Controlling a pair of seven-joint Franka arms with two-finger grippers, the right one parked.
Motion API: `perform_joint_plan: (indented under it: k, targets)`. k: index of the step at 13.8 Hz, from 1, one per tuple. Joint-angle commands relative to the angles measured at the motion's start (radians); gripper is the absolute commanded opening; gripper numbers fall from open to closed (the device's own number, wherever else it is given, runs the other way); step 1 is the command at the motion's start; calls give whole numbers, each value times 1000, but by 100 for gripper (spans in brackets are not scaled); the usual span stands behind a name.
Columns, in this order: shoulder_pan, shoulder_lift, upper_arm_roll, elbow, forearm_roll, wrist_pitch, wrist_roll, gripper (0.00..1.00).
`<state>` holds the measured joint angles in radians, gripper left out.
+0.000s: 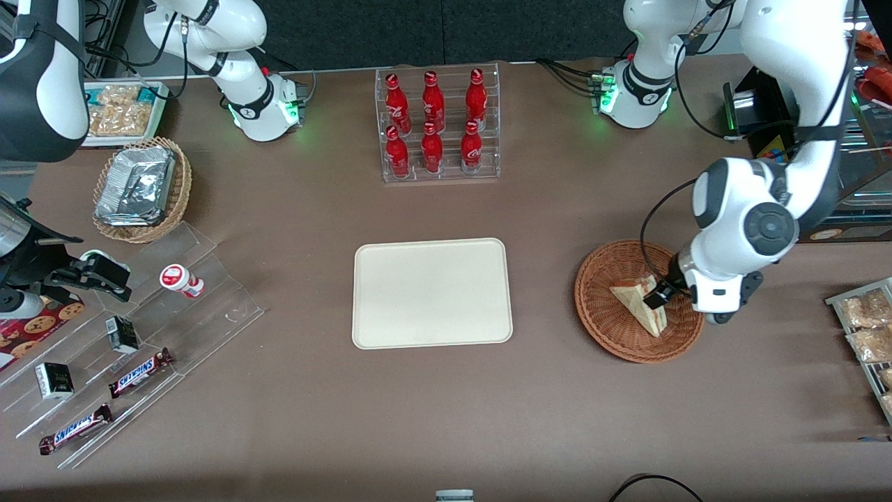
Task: Place sandwich from basket to tray
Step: 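Lower the open left gripper onto the wrapped sandwich in the basket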
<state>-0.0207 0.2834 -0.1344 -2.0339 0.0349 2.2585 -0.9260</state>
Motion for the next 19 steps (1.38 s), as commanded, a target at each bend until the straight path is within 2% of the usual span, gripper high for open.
perform_joint_plan:
  k: [1, 6, 7, 8, 10, 11, 12, 17, 19]
  targets:
    - [-5, 16, 1, -77, -9, 122, -20, 100]
    - [-4, 52, 2, -150, -10, 265, -19, 99]
    - [-4, 59, 3, -155, -9, 282, -19, 92]
    - [-2, 59, 3, -155, -9, 283, -19, 75]
    - [-2, 63, 3, -154, -10, 283, -19, 33]
    - [-1, 63, 3, -152, -10, 283, -19, 18]
    - [-1, 62, 3, -152, -10, 283, -19, 8]
    - [-5, -4, -1, -122, -7, 231, -8, 7]
    - [-22, -44, -42, -41, -9, 95, -11, 8]
